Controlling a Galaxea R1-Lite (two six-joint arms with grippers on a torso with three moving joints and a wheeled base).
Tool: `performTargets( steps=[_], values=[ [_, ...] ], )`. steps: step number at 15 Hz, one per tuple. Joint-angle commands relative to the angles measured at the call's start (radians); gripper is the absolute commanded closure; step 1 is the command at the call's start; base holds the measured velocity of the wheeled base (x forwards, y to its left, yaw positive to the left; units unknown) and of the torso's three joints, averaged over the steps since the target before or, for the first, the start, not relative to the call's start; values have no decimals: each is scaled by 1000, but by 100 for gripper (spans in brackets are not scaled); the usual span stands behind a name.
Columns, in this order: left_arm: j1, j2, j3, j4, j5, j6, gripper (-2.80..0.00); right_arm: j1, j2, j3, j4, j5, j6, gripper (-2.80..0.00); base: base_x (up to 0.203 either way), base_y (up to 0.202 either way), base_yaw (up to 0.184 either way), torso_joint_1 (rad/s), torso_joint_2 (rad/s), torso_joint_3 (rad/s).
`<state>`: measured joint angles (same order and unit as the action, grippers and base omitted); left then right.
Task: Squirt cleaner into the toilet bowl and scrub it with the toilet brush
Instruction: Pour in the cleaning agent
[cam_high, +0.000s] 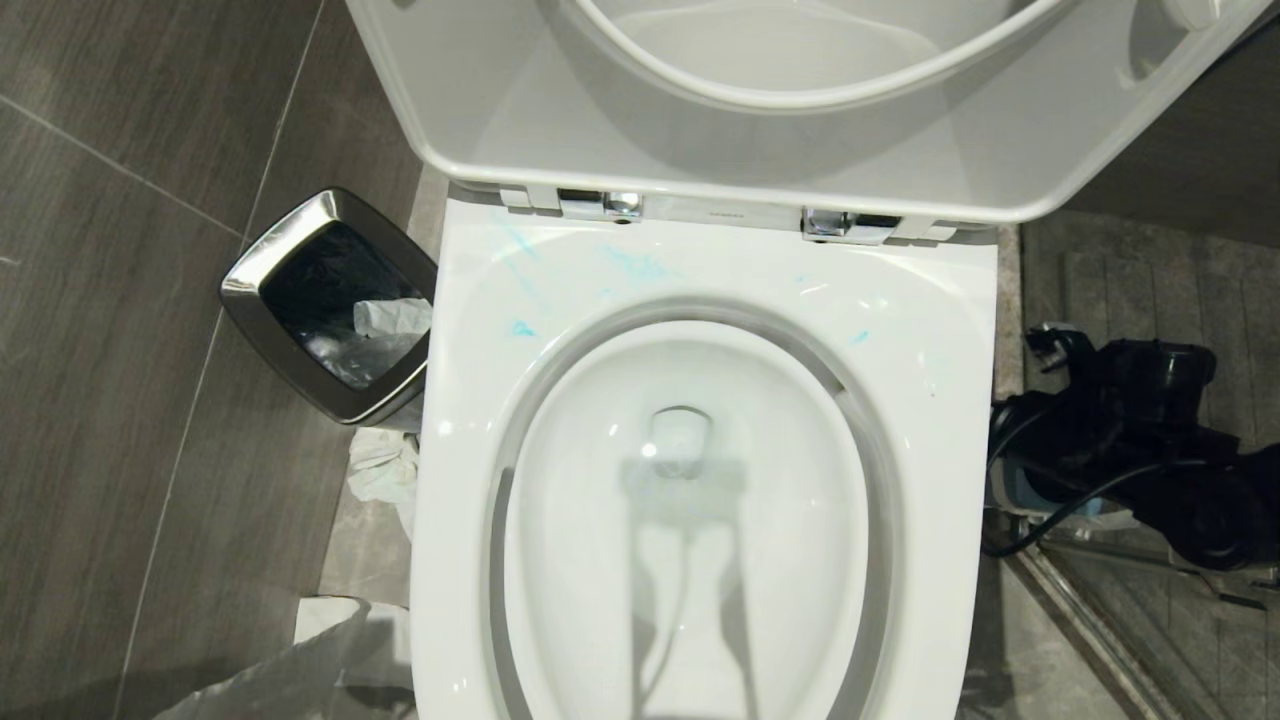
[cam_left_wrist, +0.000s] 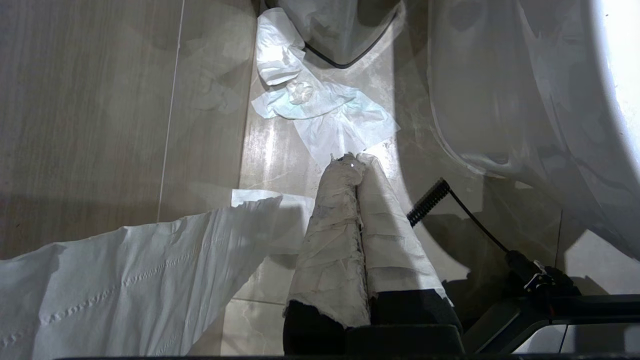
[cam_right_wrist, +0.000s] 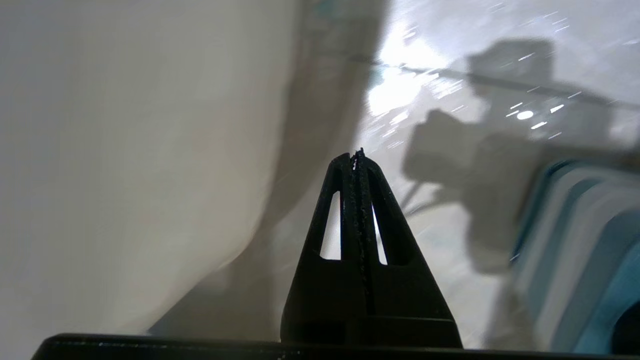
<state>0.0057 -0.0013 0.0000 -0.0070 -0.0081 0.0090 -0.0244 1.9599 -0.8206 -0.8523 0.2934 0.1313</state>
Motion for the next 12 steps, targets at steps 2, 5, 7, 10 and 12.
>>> performTargets(
  steps=[2, 5, 7, 10, 12],
  values=[
    [0, 1, 6, -1, 0, 0, 0, -21, 125, -113, -8, -14, 2, 0, 0, 0, 0, 0, 0, 0],
    [0, 1, 6, -1, 0, 0, 0, -23, 164, -211, -19, -13, 12, 0, 0, 0, 0, 0, 0, 0],
    [0, 0, 6, -1, 0, 0, 0, -23, 194, -257, -97, -12, 42, 0, 0, 0, 0, 0, 0, 0],
    [0, 0, 6, -1, 0, 0, 0, -23, 252, -331, -171, -15, 72, 0, 0, 0, 0, 0, 0, 0],
    [0, 0, 6, -1, 0, 0, 0, -23, 280, -373, -174, -20, 76, 0, 0, 0, 0, 0, 0, 0]
  ],
)
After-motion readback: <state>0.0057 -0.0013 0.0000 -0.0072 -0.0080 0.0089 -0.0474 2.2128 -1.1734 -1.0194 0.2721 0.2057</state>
